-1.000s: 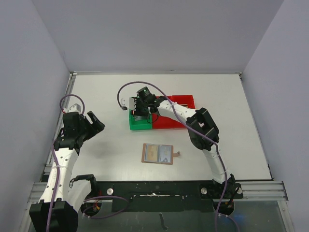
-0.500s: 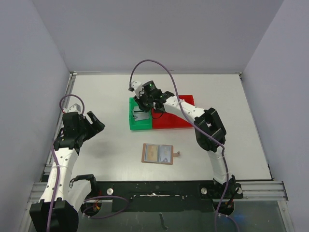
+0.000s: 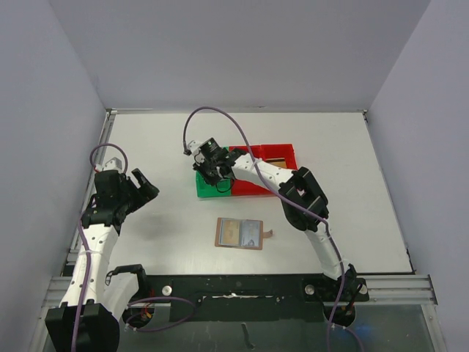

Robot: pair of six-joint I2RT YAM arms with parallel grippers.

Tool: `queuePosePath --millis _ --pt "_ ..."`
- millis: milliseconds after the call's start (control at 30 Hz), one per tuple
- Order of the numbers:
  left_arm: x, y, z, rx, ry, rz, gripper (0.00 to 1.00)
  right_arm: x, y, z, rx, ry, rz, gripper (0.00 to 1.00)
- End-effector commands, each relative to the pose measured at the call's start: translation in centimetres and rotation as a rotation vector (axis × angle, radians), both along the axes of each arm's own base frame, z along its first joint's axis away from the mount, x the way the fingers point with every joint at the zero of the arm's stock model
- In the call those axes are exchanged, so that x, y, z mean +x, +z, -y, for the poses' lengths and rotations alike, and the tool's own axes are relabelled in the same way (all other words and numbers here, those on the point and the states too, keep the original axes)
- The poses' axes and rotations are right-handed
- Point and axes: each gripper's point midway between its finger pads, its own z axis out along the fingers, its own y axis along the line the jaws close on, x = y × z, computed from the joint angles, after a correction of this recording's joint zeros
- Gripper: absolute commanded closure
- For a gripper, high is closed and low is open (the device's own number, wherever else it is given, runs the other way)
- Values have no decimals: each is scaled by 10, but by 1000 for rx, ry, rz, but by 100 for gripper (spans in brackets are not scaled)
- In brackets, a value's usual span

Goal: Take the credit cards out of the card holder

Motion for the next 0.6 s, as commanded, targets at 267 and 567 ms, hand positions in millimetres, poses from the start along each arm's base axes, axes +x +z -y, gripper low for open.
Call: queuePosePath --millis 267,567 --pt "12 15 -2 5 -5 76 24 -5 -10 1 -10 -33 -60 95" --pt "13 15 -1 3 -8 76 24 -7 -26 0 -42 -17 -94 95"
